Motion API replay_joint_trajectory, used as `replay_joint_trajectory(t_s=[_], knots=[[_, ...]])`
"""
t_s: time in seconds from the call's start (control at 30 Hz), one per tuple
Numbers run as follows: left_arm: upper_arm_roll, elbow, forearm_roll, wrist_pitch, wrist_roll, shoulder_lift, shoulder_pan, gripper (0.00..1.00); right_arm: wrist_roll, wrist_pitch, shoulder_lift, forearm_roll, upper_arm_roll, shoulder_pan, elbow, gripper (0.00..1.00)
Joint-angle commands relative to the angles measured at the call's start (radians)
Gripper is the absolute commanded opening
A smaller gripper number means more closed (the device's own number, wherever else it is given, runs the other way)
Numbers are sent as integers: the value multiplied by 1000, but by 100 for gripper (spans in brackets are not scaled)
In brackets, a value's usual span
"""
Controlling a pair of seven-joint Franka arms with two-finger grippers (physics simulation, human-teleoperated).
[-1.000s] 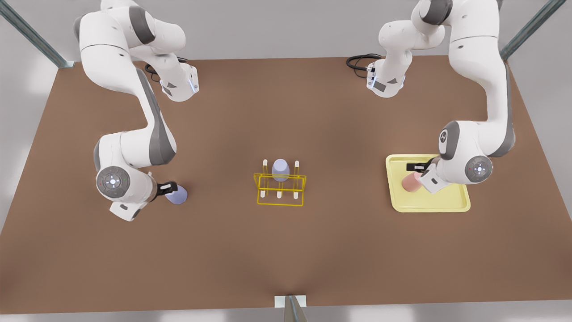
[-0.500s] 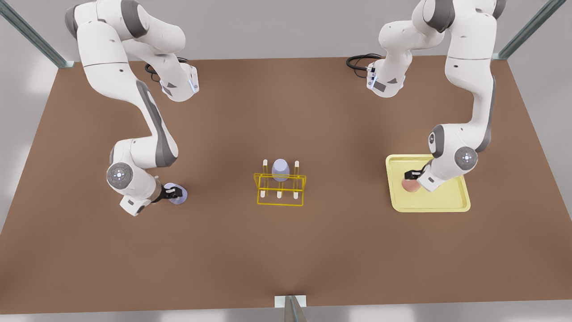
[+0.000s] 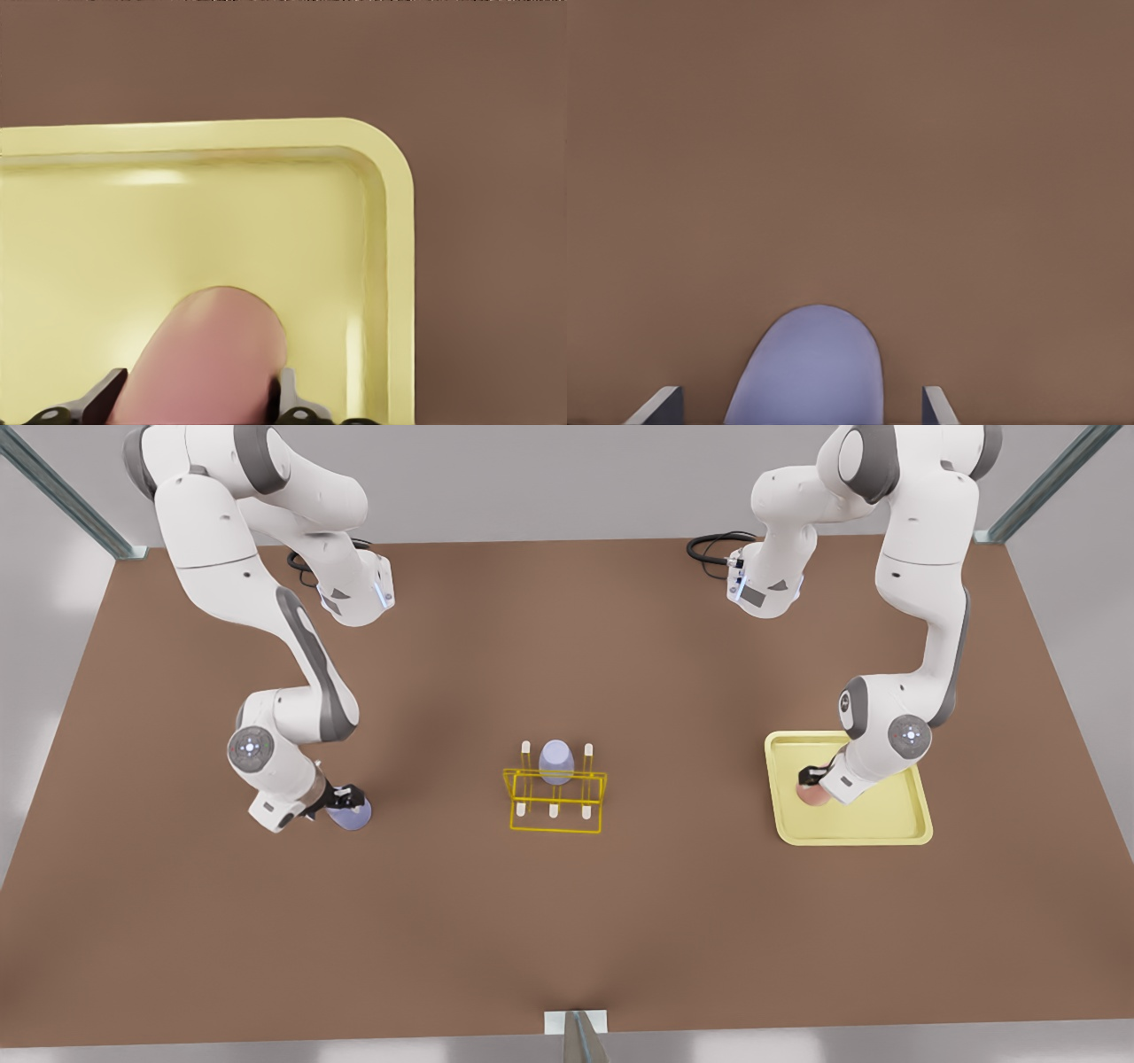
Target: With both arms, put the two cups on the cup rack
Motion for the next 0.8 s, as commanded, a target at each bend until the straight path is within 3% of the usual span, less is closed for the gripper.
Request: replay_joint_trajectory(t_s=[0.0,0.53,0.7,0.77], knots=[[0,0,-1,17,6,-1,0,81,-25,73,4,2,0,0,-4,100],[0,2,-1,-17,8,-27,6,81,-31,192,41,2,0,0,-90,100],[-32,114,-2,-270,-7,-90,8,81,-31,194,45,1,0,-1,-90,100],[-60,260,-85,-408,-13,-85,-2,81,-31,194,45,0,0,-3,-90,93]])
